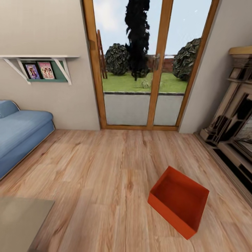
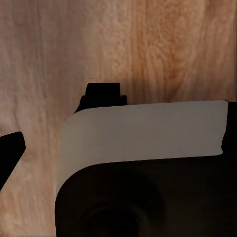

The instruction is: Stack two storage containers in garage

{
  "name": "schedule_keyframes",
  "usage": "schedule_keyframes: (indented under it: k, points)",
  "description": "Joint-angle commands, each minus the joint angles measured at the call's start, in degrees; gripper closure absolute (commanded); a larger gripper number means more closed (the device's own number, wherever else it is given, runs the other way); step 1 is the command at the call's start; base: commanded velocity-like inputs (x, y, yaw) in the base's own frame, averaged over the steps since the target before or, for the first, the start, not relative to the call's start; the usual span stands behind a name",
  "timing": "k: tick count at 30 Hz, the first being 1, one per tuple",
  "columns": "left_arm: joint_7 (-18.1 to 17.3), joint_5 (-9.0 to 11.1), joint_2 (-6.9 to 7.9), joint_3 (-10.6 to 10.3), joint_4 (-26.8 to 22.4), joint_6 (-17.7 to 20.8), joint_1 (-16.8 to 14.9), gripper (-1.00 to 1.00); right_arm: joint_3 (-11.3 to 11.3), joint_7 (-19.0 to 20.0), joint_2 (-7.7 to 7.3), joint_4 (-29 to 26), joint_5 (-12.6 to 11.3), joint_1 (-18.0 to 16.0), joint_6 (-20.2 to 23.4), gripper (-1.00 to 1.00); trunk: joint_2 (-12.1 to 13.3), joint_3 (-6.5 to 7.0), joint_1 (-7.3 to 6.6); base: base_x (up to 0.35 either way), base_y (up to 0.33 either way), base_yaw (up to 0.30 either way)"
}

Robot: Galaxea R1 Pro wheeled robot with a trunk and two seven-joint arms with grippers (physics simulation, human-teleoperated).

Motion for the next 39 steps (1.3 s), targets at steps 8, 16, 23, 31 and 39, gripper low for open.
schedule_keyframes:
  k: [8,16,23,31,39]
  points:
    - [-0.12,0.33,0.01,-0.30,0.06,-0.18,-0.03,-1.00,0.48,-0.08,0.05,0.16,-0.46,-0.06,-0.29,-1.00,-0.02,-0.05,0.03,0.324,0.000,0.000]
    - [-0.12,0.33,0.07,-0.28,0.06,-0.42,-0.03,-1.00,0.50,-0.08,0.04,0.16,-0.46,-0.06,-0.29,-1.00,-0.02,-0.05,0.03,0.223,0.000,0.000]
    - [-0.12,0.33,0.10,-0.29,0.06,-0.53,-0.03,-1.00,0.47,-0.17,0.16,0.16,-0.46,-0.06,-0.29,-1.00,-0.02,-0.05,0.03,0.009,0.000,-0.103]
    - [-0.12,0.33,0.10,-0.30,0.06,-0.54,-0.03,-1.00,0.47,-0.17,0.14,0.16,-0.53,-0.06,-0.29,-1.00,-0.02,-0.05,0.03,0.000,0.000,-0.275]
    - [-0.12,0.33,0.10,-0.29,0.06,-0.54,-0.03,-1.00,0.47,-0.17,0.13,0.16,-0.54,-0.06,-0.29,-1.00,-0.02,-0.05,0.03,0.000,0.000,-0.284]
